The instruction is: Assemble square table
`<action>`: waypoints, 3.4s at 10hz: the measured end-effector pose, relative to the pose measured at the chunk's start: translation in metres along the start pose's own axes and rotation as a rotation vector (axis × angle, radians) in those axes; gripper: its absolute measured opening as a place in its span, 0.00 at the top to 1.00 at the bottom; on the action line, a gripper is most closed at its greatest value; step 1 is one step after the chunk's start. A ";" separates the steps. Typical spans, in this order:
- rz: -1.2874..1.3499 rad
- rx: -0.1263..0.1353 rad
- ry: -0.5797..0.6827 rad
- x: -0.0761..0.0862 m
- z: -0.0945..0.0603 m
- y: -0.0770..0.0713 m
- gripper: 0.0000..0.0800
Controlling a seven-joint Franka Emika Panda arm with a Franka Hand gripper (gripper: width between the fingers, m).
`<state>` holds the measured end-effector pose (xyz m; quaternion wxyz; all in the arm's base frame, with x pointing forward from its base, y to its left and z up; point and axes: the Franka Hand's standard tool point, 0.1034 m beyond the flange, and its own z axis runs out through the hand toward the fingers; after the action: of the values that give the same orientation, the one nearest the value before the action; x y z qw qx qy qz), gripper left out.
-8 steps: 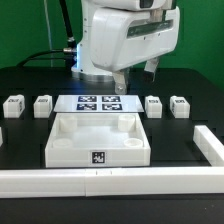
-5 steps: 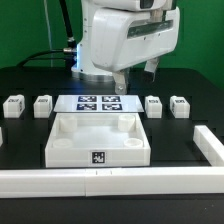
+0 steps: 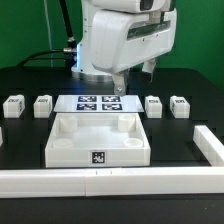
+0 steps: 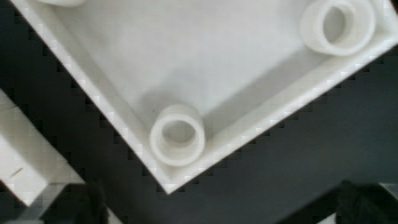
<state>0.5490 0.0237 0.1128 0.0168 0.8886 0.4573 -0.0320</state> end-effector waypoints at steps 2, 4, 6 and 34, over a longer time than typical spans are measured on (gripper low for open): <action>-0.119 0.037 0.003 -0.049 0.011 -0.008 0.19; -0.367 0.052 0.007 -0.102 0.027 -0.023 0.19; -0.507 0.063 0.018 -0.132 0.045 -0.033 0.19; -0.563 0.010 0.115 -0.038 0.101 -0.065 0.93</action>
Offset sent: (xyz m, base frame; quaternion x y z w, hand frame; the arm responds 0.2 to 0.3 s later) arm -0.0898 -0.0648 -0.0185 0.0161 0.0282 -0.2859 0.9577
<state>0.4699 0.0241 0.0153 -0.0233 0.7270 0.6861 0.0129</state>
